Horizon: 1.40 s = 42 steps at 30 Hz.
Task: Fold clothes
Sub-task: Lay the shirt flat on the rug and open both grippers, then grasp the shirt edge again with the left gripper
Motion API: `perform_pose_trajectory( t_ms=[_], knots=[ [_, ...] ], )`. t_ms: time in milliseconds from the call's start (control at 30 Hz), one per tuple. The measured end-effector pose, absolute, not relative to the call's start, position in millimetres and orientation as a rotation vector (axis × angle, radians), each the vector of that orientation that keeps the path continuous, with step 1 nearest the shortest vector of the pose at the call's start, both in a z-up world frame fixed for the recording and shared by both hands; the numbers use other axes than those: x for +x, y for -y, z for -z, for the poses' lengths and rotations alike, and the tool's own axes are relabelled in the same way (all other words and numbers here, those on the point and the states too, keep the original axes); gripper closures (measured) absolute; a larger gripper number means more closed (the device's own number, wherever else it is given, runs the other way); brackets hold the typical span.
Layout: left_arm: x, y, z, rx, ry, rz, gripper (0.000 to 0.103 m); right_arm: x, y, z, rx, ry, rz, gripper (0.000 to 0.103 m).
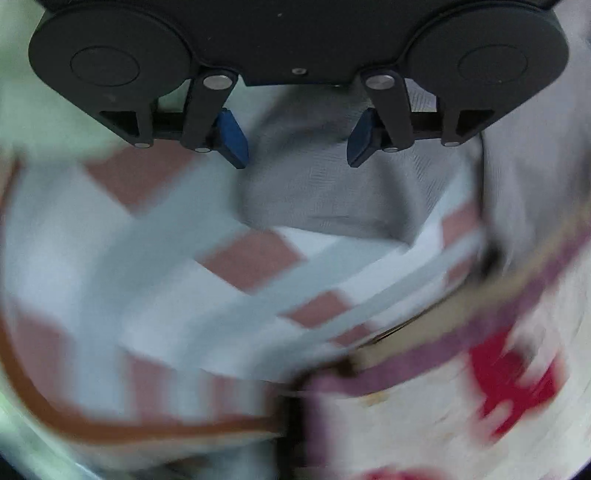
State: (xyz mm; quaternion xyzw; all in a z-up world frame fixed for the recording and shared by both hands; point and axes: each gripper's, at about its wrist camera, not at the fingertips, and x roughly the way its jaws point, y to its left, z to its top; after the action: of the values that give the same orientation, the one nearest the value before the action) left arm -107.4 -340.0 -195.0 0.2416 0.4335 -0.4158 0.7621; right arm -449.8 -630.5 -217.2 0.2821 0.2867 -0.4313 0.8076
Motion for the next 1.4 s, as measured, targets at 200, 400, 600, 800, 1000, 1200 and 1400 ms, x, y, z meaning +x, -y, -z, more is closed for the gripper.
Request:
perform_pose_trajectory(
  t_ms=[200, 400, 600, 800, 1000, 1200, 1400],
  knots=[
    [-98, 325, 187, 0.595, -0.896, 0.793, 0.053, -442, 577, 143, 0.095, -0.418, 0.924, 0.1],
    [-74, 297, 189, 0.611, -0.95, 0.67, 0.051, -457, 617, 194, 0.352, -0.68, 1.156, 0.092],
    [-45, 265, 171, 0.501, -0.934, 0.647, 0.051, -439, 584, 140, 0.564, -0.399, 1.044, 0.05],
    [-9, 253, 141, 0.4, -0.806, 0.692, 0.048, -313, 576, 116, 0.547, -0.452, 0.689, 0.051],
    [51, 254, 127, 0.362, -0.712, 0.716, 0.044, -199, 593, 106, 0.608, -0.529, 0.458, 0.048],
    [108, 283, 138, 0.272, -0.726, 0.797, 0.043, -150, 663, 158, 0.904, -0.58, 0.554, 0.042],
    [147, 337, 162, 0.227, -0.784, 0.892, 0.043, -137, 694, 186, 0.794, -0.636, 0.736, 0.042]
  ],
)
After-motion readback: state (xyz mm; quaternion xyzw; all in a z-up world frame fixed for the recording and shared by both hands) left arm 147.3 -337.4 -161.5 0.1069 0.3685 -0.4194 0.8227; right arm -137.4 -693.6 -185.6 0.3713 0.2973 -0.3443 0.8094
